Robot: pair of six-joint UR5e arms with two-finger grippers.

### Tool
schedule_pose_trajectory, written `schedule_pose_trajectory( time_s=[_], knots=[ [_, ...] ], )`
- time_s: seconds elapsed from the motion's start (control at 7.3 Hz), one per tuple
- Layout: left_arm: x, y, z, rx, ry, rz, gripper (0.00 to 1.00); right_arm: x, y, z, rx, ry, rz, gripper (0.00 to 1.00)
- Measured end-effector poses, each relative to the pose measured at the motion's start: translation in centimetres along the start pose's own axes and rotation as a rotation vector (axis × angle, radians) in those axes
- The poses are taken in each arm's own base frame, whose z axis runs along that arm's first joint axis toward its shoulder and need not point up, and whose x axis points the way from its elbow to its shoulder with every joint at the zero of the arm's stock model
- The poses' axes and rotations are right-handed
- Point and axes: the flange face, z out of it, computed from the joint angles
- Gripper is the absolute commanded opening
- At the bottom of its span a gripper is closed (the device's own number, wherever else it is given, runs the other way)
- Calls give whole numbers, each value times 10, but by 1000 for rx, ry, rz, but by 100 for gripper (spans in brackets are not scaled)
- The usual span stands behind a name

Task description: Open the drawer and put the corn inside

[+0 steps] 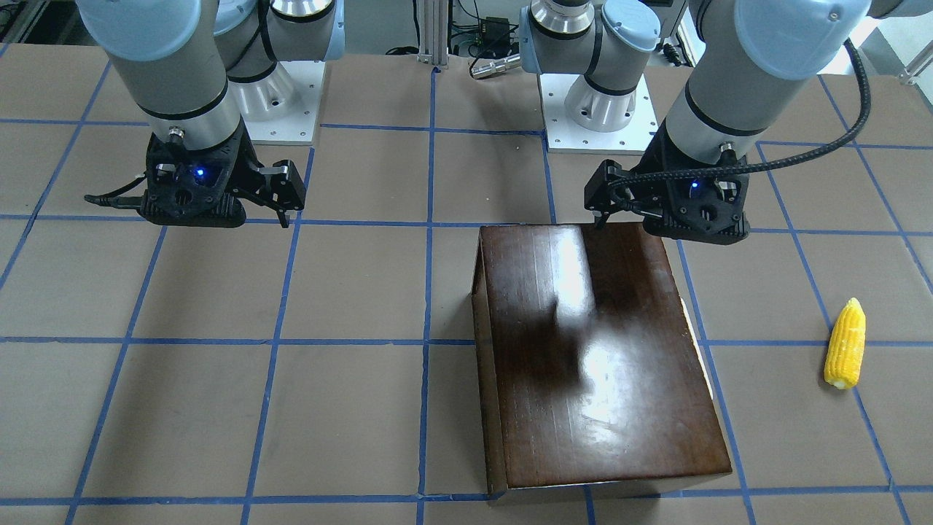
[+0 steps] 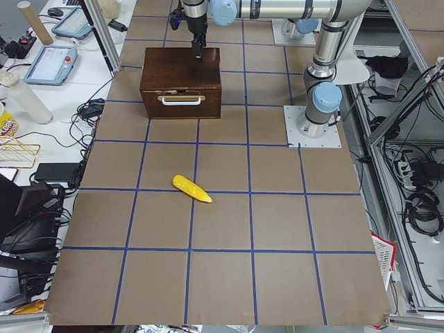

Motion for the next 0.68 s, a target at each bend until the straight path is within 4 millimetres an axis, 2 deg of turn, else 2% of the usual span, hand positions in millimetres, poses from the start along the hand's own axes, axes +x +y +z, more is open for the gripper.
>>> schedule_pose_trajectory(
  time_s=[0.68],
  knots=[
    [-2, 0, -7, 13, -6, -2, 100, 0, 0, 0, 1, 0, 0, 100]
  ],
)
